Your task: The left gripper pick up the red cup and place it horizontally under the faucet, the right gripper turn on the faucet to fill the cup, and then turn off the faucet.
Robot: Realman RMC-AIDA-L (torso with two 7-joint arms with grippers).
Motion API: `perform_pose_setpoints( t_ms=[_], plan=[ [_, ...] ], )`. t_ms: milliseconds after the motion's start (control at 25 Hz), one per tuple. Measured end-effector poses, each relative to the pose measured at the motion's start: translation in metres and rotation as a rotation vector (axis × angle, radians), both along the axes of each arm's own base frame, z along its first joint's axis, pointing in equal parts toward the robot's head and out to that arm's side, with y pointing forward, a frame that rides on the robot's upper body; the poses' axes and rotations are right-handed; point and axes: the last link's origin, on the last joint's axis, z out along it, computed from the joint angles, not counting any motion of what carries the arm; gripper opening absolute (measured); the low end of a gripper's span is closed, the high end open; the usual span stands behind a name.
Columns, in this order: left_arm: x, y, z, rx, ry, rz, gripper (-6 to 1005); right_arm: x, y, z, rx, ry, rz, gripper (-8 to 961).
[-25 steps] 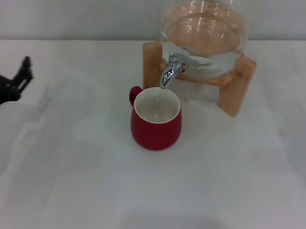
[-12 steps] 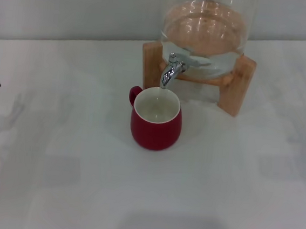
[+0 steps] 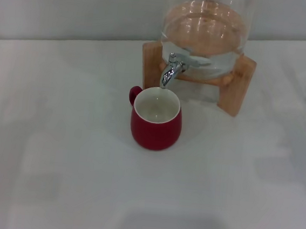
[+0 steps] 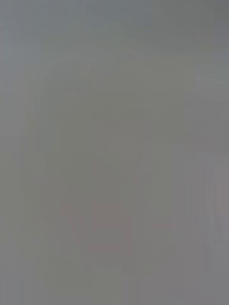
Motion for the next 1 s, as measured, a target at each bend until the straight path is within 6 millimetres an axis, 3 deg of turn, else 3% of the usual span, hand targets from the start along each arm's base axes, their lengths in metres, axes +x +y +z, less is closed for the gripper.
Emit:
perform_pose_setpoints(
  t_ms=[520,1000],
  plan=[
    [-0.002,-0.008,0.011,0.064,0.002,-0.022,881,-0.008,-0.022,-0.001,-0.038,0.033,0.123,875],
    [-0.003,-0.011,0.008,0.054,-0.003,-0.017,881,-0.033,-0.041,-0.011,-0.144,0.085,0.333,876]
  ],
)
